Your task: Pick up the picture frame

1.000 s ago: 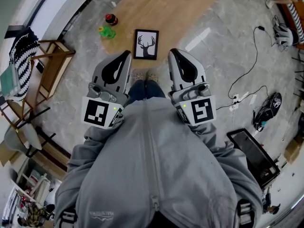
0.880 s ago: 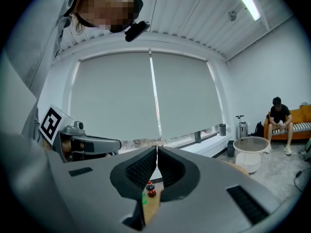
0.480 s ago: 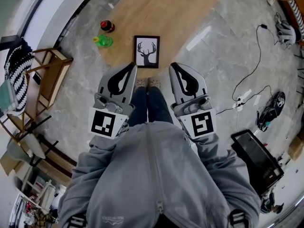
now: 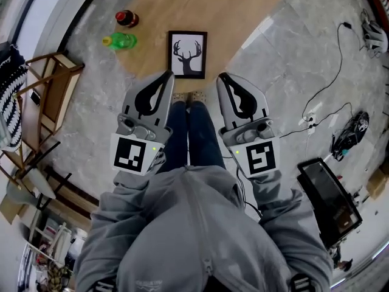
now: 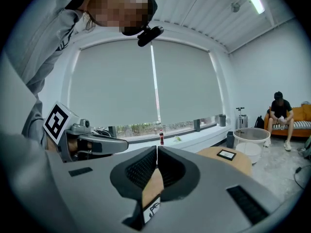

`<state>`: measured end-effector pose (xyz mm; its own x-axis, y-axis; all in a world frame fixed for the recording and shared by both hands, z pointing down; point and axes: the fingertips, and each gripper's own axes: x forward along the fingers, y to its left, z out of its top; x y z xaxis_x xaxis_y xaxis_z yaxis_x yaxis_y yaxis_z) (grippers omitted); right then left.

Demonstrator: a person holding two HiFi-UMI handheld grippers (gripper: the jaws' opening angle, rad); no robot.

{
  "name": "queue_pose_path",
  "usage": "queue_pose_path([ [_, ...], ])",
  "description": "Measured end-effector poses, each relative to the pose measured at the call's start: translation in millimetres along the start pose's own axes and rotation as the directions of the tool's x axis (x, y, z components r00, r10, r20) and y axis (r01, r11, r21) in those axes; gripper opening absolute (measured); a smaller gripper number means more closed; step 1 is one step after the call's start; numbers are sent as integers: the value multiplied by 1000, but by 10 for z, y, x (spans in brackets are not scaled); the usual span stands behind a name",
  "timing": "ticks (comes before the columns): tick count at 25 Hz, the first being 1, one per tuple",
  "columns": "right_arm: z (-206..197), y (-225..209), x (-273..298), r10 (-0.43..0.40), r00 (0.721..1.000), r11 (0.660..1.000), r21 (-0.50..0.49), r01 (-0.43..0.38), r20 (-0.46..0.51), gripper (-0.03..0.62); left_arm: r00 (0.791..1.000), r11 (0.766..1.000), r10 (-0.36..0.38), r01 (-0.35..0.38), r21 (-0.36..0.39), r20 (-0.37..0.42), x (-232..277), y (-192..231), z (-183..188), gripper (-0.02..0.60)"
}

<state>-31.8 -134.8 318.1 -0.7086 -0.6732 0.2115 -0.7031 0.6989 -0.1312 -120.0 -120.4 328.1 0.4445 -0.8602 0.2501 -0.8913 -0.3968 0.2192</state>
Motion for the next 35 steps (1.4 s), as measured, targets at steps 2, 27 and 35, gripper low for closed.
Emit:
queue_pose_path([
  [2,-159,-10,50,-1,1000,1000,12,1,-4,29,1000,1000,10,-10,-11,-11,20,67,-187,17],
  [27,-1593,-409,511,-28,996,998,55,33,-83,29,993,998,-12,5,-61,-115,616,444,-1609,17],
  [35,-1960,-433,587,-23,993,997,71,32,-117,29,984,1000,-6,3,-21,-178,711,583,-2038,17],
])
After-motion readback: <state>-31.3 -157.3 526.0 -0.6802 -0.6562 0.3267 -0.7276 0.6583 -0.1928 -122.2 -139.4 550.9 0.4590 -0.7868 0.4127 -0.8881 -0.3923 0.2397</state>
